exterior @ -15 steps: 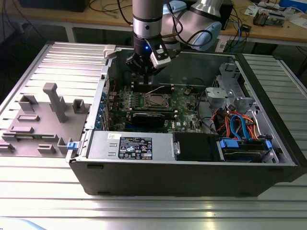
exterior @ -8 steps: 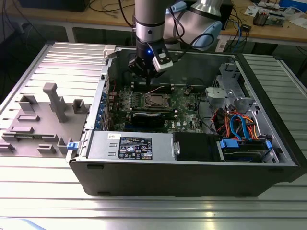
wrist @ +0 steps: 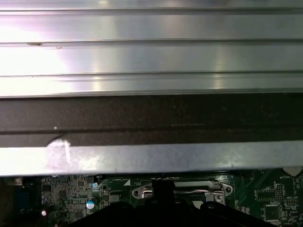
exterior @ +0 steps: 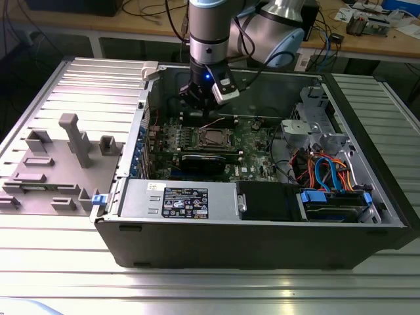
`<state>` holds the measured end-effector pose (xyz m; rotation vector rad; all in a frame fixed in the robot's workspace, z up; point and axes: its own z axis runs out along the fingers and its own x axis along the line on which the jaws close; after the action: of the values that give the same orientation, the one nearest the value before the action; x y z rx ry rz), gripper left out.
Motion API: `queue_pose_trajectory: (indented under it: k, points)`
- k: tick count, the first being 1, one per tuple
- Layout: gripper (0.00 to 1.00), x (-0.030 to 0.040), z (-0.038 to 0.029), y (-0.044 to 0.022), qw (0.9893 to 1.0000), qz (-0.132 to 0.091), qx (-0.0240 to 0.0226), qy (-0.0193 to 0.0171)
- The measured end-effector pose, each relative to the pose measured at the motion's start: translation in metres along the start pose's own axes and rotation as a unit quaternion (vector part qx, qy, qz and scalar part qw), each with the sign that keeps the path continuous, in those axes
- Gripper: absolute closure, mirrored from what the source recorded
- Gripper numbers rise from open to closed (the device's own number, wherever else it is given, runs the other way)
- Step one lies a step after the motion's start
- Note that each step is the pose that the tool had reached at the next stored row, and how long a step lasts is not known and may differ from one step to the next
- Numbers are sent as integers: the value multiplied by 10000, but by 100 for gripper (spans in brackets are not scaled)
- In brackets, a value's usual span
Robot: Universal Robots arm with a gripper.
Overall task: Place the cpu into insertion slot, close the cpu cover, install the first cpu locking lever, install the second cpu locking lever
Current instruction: 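Install the first cpu locking lever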
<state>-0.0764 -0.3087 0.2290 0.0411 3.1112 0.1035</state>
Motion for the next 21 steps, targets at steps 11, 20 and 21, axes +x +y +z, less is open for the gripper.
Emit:
queue_pose_trajectory:
  k: [11,20,21]
  points:
    - [89,-29,17,0,10000,1,-19,0]
    - [89,-166,38,49,10000,-20,19,5]
    - [89,-177,42,58,10000,-25,24,6]
